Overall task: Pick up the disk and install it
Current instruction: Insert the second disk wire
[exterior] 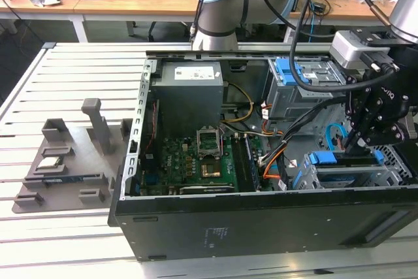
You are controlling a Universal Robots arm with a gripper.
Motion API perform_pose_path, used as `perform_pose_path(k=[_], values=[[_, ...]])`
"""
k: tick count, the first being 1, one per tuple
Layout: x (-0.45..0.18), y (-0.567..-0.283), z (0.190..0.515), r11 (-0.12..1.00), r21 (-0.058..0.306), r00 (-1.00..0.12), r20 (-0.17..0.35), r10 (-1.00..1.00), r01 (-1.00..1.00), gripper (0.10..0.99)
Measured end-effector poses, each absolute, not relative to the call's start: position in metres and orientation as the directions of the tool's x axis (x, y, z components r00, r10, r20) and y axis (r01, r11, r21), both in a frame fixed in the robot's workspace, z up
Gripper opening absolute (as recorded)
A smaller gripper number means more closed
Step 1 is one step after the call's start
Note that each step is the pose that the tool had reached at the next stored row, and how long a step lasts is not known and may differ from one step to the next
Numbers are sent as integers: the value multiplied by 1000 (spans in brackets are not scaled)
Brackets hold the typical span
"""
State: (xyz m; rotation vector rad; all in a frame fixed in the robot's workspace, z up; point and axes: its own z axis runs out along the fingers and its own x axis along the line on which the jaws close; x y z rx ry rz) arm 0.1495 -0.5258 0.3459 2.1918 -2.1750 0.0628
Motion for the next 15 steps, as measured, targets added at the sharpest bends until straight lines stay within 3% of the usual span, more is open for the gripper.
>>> perform_pose_path(k=[4, 5, 11, 12, 13, 15], values=[[151, -526, 341, -7, 14, 8, 66, -998, -1000, 173], [151, -526, 340, -7, 14, 8, 66, -998, -1000, 235], [151, -523, 361, -7, 13, 8, 66, -998, -1000, 235], [151, -522, 367, -7, 14, 8, 66, -998, -1000, 220], [151, -521, 377, -7, 13, 8, 66, -998, -1000, 106], [151, -521, 388, -7, 14, 8, 66, -998, -1000, 106]])
